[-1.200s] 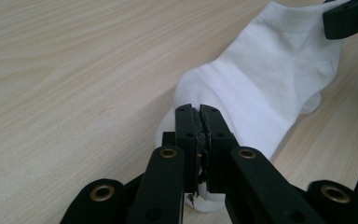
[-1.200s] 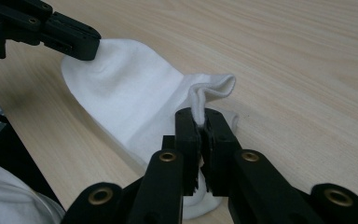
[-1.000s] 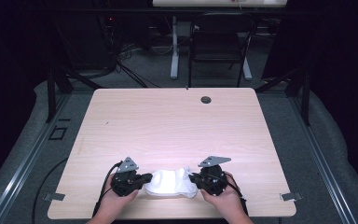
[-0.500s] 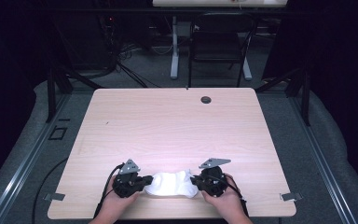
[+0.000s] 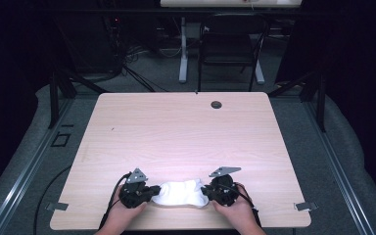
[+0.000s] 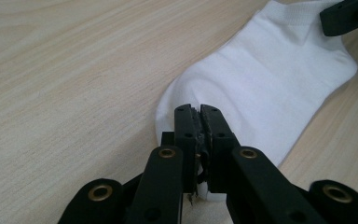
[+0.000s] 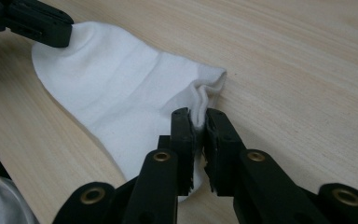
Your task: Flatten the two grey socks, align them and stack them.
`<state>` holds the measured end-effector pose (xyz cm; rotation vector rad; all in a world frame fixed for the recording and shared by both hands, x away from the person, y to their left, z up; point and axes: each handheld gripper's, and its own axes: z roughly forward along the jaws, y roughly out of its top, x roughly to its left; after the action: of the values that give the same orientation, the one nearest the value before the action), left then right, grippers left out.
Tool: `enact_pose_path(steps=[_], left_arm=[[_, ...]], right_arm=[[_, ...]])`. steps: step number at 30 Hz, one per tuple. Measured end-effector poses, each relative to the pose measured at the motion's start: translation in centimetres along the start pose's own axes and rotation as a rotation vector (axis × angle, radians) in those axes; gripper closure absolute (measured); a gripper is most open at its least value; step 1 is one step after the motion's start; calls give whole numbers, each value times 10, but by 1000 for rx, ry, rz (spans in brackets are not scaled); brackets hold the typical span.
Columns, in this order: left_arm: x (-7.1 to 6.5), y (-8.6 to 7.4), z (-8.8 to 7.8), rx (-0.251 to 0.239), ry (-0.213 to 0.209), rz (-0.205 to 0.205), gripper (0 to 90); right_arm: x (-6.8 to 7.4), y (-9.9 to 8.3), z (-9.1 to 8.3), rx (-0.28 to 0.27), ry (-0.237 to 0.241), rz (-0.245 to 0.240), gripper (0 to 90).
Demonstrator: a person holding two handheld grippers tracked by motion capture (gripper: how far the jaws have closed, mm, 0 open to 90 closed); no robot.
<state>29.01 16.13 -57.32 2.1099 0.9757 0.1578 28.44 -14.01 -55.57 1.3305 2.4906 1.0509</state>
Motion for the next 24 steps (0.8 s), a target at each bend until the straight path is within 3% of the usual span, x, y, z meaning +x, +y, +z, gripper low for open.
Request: enact_pose_path(steps=[7,12,17,24], left_arm=[[1,0,-2,-13,-15,-10,807],[0,3,-8,-47,-9,-6,744],[-3,7,-16,-81,-23,-2,726],[-12,2,-7,-35,-47,36,709]], right_arm=[[-3,0,-4,-23,-1,19,729],[-4,1,-12,-81,-15,23,715],[4,3,-17,-143,8,-27,711],[17,4,-6,-115,40,-82,685]])
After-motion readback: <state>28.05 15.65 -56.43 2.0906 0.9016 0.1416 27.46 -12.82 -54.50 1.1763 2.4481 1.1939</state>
